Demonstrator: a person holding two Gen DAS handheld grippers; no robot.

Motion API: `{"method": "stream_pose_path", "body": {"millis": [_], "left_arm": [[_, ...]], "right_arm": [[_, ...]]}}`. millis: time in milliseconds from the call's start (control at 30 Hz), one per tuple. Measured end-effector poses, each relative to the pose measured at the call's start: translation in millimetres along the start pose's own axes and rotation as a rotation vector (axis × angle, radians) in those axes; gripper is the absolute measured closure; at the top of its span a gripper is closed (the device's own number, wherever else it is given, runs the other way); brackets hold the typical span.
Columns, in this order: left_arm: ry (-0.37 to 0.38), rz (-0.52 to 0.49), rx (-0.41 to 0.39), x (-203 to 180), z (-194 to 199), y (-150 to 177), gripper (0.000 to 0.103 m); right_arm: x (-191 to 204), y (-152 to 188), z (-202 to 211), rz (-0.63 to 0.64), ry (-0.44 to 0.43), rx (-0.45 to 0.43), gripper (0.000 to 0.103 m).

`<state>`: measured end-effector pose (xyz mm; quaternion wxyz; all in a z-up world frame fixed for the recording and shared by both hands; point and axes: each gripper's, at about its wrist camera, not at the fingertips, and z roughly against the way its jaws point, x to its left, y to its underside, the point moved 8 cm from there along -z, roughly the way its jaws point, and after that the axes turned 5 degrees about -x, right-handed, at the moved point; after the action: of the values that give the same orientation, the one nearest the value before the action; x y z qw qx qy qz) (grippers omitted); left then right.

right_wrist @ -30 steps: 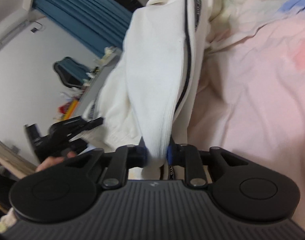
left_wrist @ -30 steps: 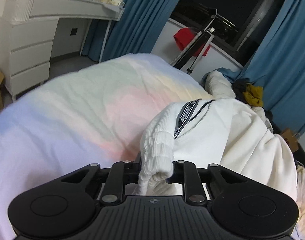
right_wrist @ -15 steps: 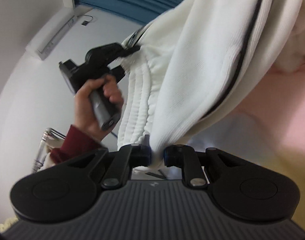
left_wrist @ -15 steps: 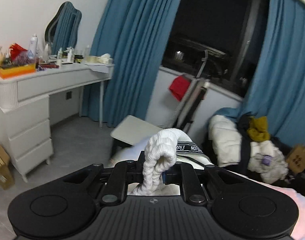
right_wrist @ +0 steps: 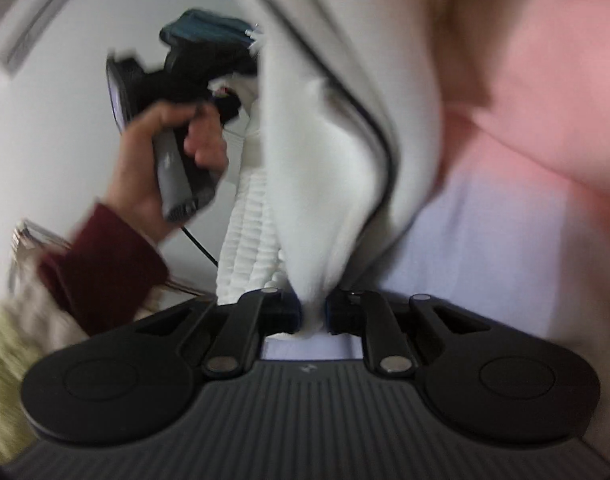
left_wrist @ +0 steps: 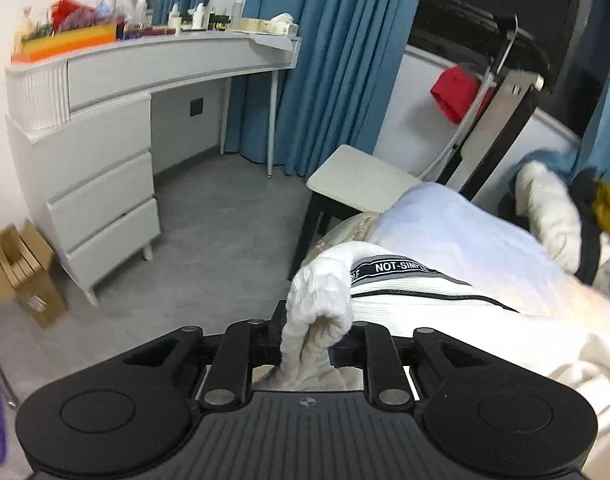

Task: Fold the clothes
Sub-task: 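Lift the white pants by both cuffs with both grippers, shaking them out, then lay the pants flat on the duvet and open both grippers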

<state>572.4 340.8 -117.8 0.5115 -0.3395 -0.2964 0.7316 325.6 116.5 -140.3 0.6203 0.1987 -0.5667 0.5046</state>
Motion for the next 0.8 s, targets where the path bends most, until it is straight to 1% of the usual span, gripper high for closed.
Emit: {"method": "stream_pose_path", "body": {"millis": [33,67,133,167,200,233,267,300,367,400,533,667,733,800], "left_arm": [[0.006,-0.005,0.000,3,3,1,0.076],[0.012,-0.013,-0.001,5,7,2,0.073],[0.027,-0.033,-0.014,8,25,4,0.062],[0.035,-0.042,-0.022,9,35,6,0.050],[0.043,-0.045,-0.034,12,47,9,0.042],[0.047,-0.043,-0.047,15,60,13,0.039],[0.050,-0.042,-0.056,17,75,19,0.034],[0.052,-0.044,-0.064,18,91,24,0.031],[0.060,-0.052,-0.082,20,123,36,0.029],[0.070,-0.064,-0.091,18,139,42,0.028],[0.116,-0.133,-0.140,2,205,72,0.027],[0.174,-0.189,-0.197,-31,269,112,0.025],[0.201,-0.202,-0.215,-53,298,134,0.025],[0.233,-0.198,-0.239,-73,326,152,0.025]], "right_arm": [[2,0,1,0.011,0.007,0.004,0.089],[4,0,2,0.022,0.015,0.008,0.087],[8,-2,8,0.053,0.044,0.005,0.083],[10,-3,11,0.071,0.064,0.000,0.080],[13,-5,15,0.090,0.083,-0.005,0.075],[15,-5,20,0.110,0.101,-0.010,0.070],[18,-4,29,0.133,0.116,-0.014,0.058],[21,-3,38,0.157,0.130,-0.017,0.052],[27,-1,57,0.204,0.160,-0.024,0.024],[29,0,67,0.228,0.174,-0.028,0.016],[41,4,105,0.323,0.233,-0.042,0.017],[54,8,143,0.417,0.290,-0.061,0.017],[65,6,167,0.461,0.309,-0.102,0.017],[72,14,191,0.496,0.320,-0.143,0.017]]}}
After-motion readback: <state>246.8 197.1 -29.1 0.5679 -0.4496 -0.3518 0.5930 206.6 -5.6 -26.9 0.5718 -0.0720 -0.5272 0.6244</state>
